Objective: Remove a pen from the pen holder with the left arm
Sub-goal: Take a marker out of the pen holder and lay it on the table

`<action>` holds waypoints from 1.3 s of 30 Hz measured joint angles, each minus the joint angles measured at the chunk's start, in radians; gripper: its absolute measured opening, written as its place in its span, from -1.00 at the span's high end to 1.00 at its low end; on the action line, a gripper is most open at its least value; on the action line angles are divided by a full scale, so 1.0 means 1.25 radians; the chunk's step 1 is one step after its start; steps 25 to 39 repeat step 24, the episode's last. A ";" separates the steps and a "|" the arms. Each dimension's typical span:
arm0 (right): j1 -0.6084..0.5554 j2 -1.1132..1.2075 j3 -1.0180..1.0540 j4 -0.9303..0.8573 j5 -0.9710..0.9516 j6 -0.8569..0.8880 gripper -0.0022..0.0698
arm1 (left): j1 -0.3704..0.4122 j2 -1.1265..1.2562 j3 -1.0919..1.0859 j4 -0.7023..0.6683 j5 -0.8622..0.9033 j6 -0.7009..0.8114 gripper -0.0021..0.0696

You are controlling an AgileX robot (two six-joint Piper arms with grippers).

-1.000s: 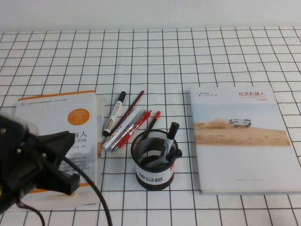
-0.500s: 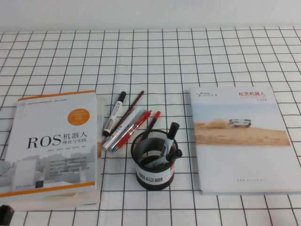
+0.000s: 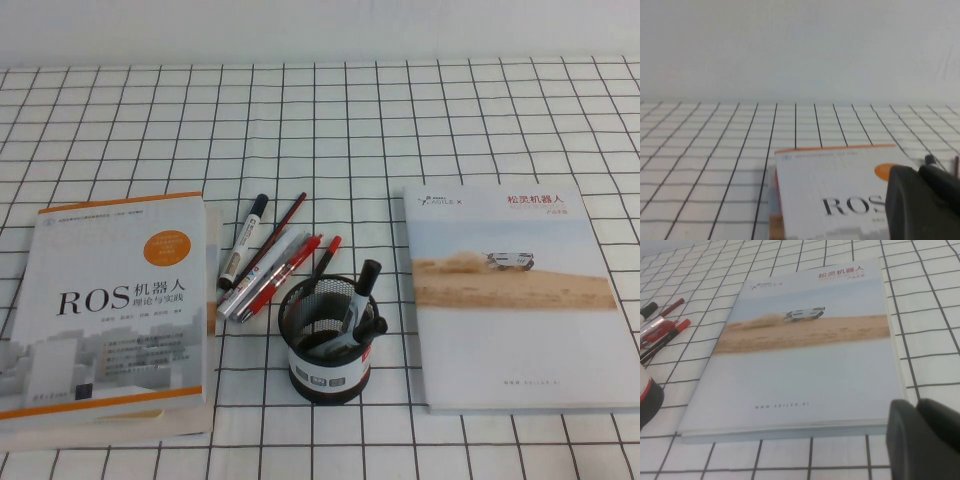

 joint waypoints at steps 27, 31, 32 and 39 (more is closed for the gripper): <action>0.000 0.000 0.000 0.000 0.000 0.000 0.97 | 0.000 -0.029 0.000 0.051 0.280 -0.015 0.94; 0.000 0.000 0.000 0.000 0.000 0.000 0.97 | 0.000 -0.029 0.000 0.051 0.280 -0.015 0.94; 0.000 0.000 0.000 0.000 0.000 0.000 0.97 | 0.000 -0.029 0.000 0.051 0.280 -0.015 0.94; 0.000 0.000 0.000 0.000 0.000 0.000 0.97 | 0.000 -0.029 0.000 0.051 0.280 -0.015 0.94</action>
